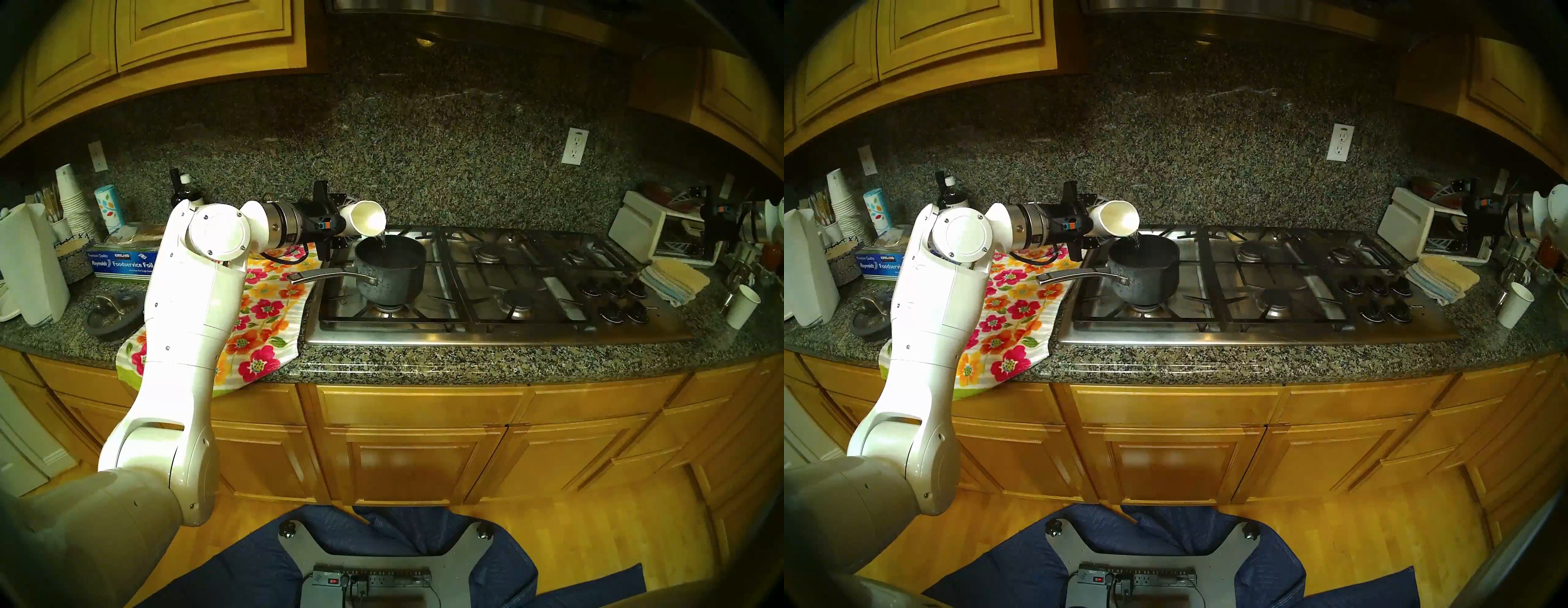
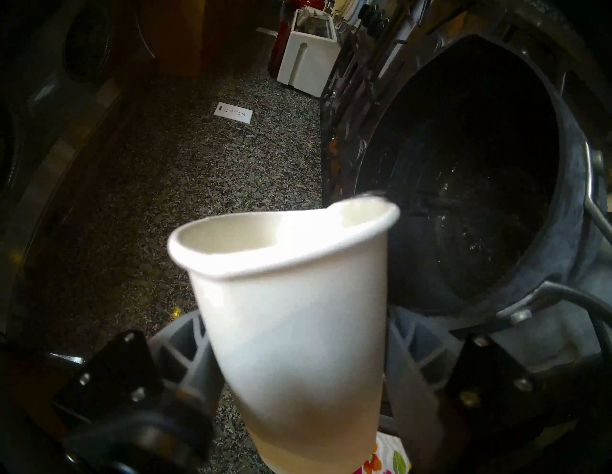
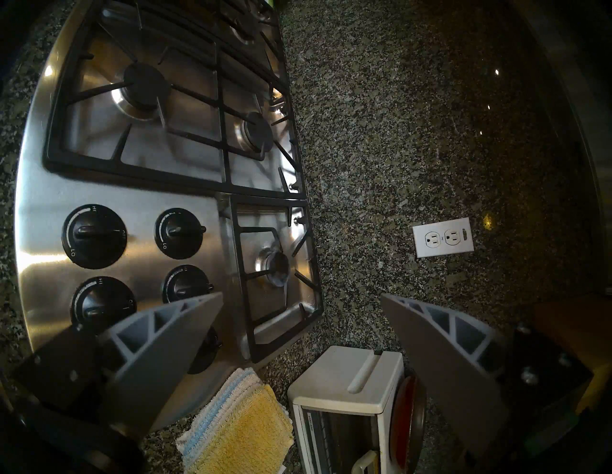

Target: Pick up the water cup, pour water into the pot, turn on the stove

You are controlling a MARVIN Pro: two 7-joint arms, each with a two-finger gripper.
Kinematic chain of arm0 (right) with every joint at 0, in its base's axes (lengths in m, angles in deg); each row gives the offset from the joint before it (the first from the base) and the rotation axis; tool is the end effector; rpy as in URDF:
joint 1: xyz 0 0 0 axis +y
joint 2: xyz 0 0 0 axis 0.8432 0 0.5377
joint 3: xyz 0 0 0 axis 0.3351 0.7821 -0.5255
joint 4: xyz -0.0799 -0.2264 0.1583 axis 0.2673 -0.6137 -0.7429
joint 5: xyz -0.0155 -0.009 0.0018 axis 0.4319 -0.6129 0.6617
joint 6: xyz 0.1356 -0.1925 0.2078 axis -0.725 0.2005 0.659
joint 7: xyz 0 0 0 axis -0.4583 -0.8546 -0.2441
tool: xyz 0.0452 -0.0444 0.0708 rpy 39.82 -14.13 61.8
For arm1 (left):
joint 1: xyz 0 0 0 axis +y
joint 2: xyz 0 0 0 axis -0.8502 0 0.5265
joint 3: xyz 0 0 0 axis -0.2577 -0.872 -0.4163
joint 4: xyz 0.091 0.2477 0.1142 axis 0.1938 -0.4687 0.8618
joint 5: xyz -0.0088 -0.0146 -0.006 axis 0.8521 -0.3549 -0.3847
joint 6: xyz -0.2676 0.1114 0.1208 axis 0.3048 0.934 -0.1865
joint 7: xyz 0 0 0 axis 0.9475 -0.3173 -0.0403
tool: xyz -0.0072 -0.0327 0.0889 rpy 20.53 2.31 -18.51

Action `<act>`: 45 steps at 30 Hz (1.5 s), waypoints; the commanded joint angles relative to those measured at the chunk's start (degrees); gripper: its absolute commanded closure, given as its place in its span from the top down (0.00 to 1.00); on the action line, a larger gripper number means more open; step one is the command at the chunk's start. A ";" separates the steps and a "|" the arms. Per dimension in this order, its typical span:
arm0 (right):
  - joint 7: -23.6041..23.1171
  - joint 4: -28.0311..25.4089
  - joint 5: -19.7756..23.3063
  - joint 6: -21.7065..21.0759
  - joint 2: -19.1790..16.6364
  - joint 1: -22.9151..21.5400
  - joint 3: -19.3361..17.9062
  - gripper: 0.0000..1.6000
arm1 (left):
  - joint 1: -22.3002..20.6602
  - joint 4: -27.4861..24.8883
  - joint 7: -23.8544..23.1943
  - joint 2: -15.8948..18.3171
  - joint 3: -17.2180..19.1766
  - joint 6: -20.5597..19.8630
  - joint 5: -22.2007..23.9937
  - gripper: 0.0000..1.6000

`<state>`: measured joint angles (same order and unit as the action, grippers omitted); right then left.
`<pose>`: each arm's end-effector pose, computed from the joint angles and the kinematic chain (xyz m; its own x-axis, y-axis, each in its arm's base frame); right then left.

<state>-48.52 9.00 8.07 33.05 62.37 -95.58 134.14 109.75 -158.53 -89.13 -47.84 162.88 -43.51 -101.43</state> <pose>0.4336 -0.4268 0.0286 -0.1579 0.9527 0.2595 0.5398 -0.1368 0.8306 0.5337 0.0131 -0.0809 -0.6145 -0.7632 0.1998 -0.3104 0.0011 -0.9506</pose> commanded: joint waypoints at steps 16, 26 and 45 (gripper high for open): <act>0.69 0.35 0.46 0.00 0.55 -1.47 -1.03 1.00 | -2.67 -3.68 1.19 0.42 0.68 3.33 -2.37 0.48; 0.68 0.36 0.46 0.00 0.56 -1.46 -1.02 1.00 | -3.26 -4.05 1.47 0.51 0.44 4.77 -3.55 0.48; 0.69 0.36 0.47 0.00 0.56 -1.46 -1.02 1.00 | -3.99 -4.18 3.96 -0.11 -0.46 9.15 -8.18 0.47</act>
<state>-48.53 9.01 8.10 33.06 62.37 -95.56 134.14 108.50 -160.72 -87.49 -47.29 162.73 -35.57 -109.06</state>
